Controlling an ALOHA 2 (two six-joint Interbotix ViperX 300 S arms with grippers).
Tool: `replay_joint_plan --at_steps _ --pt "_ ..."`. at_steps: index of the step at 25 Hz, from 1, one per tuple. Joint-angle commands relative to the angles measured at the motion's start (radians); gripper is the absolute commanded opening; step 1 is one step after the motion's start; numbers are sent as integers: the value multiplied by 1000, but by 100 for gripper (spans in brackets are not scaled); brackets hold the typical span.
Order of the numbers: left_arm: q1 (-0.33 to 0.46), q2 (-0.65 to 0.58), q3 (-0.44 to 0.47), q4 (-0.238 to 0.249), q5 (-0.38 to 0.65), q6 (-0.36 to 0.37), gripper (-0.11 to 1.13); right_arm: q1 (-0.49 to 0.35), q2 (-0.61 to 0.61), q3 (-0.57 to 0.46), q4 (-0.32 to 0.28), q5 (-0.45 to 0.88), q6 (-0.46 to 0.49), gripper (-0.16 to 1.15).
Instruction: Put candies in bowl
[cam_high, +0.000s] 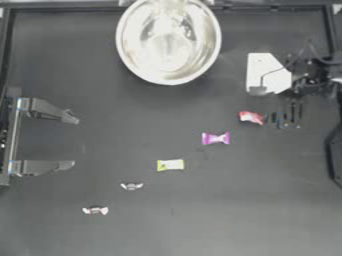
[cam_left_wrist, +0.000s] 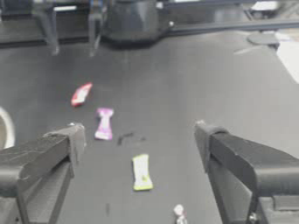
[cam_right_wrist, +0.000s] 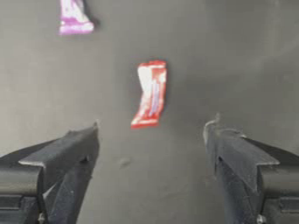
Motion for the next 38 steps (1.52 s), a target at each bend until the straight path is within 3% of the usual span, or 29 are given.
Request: replay_joint_plan --at_steps 1,12,21,25,31,38 --pt "2 15 -21 -2 -3 0 103 -3 51 -20 0 -32 -8 97" --pt "2 14 -18 -5 -3 -2 103 -6 221 -17 -31 -130 -3 97" --pt "2 14 -18 -5 -3 -3 103 -9 288 -17 -32 -166 2 92" --pt "3 15 -18 -5 -3 -3 103 -9 310 -11 -28 -166 8 74" --pt "2 15 -15 -5 -3 -5 103 -3 310 -6 -12 -158 9 21" --pt "2 14 -11 -5 -5 -6 103 -3 206 -12 -2 -169 11 15"
